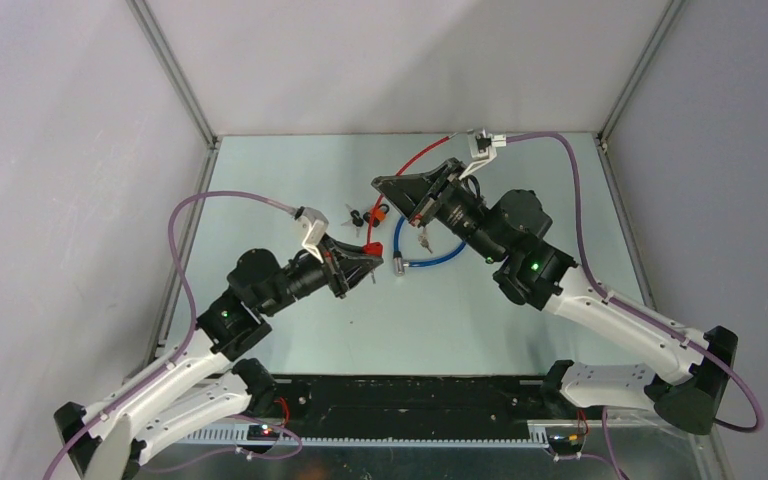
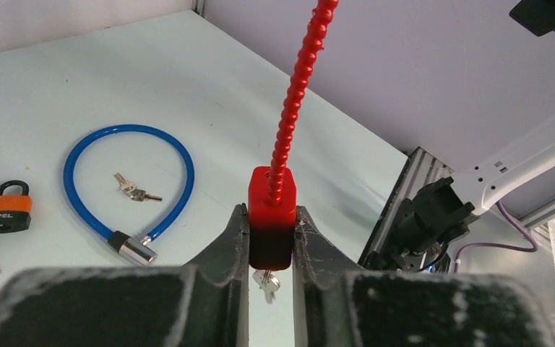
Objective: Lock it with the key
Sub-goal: Lock the lock.
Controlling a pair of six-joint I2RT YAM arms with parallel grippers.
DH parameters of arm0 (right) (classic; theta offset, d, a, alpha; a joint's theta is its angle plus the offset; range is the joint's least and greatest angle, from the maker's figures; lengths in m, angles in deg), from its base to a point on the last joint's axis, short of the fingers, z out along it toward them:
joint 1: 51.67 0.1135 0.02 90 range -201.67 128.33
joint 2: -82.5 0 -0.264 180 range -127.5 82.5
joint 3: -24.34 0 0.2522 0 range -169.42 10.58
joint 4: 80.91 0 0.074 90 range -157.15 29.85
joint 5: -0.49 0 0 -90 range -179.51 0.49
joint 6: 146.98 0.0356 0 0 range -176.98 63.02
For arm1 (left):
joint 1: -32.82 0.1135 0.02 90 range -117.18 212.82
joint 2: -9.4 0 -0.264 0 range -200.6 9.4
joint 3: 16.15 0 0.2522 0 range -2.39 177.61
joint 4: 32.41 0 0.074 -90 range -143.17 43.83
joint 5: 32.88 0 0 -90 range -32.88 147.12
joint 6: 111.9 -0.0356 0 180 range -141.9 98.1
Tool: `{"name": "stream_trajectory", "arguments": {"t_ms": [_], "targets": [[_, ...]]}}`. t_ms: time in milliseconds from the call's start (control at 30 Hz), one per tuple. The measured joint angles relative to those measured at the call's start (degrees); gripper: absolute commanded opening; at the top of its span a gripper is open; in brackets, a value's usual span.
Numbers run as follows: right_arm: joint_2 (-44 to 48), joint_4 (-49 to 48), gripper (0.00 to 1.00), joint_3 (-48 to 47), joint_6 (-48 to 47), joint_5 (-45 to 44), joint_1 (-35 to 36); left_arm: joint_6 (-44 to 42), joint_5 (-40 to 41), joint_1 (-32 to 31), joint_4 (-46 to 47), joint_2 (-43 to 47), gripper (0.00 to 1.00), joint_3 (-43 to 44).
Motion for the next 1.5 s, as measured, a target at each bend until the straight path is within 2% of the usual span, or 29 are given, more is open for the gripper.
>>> {"name": "stream_trajectory", "arguments": {"t_ms": [100,200,267,300,500,633,700,833,900,933,967,1000,1067,1133,1300,1367,1400,1467,1500], "targets": [[0.0,0.0,0.0,0.0,0.0,-0.1,0.0,-0.2,0.2,0.0,0.0,0.4,0.02,0.0],[0.0,0.0,0.0,0.0,0.1,-0.2,-0.1,-0.2,0.3,0.0,-0.1,0.6,0.28,0.0],[0.0,0.0,0.0,0.0,0.3,-0.3,-0.2,-0.3,0.3,0.0,-0.1,0.7,0.36,0.0],[0.0,0.0,0.0,0.0,0.4,-0.4,-0.1,-0.3,0.4,0.0,-0.1,0.7,0.37,0.0],[0.0,0.6,0.0,0.0,1.4,-0.5,-0.2,-0.4,1.2,0.0,0.0,0.9,0.15,0.0],[0.0,0.7,0.0,0.0,2.1,-0.1,-0.6,-0.7,1.2,0.0,0.1,0.9,0.13,0.0],[0.0,0.7,0.0,0.0,2.5,0.3,-0.9,-0.7,1.2,0.0,0.1,0.9,0.02,0.0],[0.0,0.8,0.01,0.1,3.1,1.1,-1.1,-0.7,1.1,0.0,0.1,0.9,0.0,0.0],[0.0,0.9,0.22,0.1,3.4,1.4,-1.2,-0.9,1.1,0.0,0.1,0.9,0.0,0.0],[0.0,0.9,0.42,0.1,3.7,1.4,-1.2,-1.2,1.2,0.0,0.1,1.0,0.0,0.0],[0.0,1.0,0.52,0.1,3.8,1.6,-1.2,-1.4,1.3,0.0,0.0,1.1,0.0,0.0],[0.0,1.1,0.67,0.1,4.1,1.7,-1.3,-1.6,1.6,0.0,-0.1,1.3,0.0,0.0],[0.0,1.9,0.78,0.1,3.4,1.9,-1.3,-1.8,2.6,0.0,-0.1,1.8,0.0,0.0],[0.4,2.9,0.82,0.6,2.4,2.1,-1.5,-2.2,4.3,0.0,-0.1,2.8,0.0,-0.4],[4.9,7.9,0.82,5.0,0.7,4.1,-4.6,-3.4,8.5,0.0,-0.5,5.3,0.0,-1.4],[7.7,10.0,0.8,7.1,-0.3,5.5,-7.0,-4.2,9.5,0.0,-0.8,5.6,0.0,-1.4],[9.4,11.5,0.78,8.0,-0.9,6.4,-8.4,-4.8,10.3,0.0,-1.3,5.7,0.03,-1.4],[12.5,14.1,0.7,8.7,-2.5,8.4,-11.4,-6.2,10.9,0.0,-2.4,5.6,0.0,-1.4],[14.1,15.0,0.64,8.8,-3.5,9.7,-13.3,-6.9,11.1,0.0,-3.1,5.4,0.0,-1.4]]}}
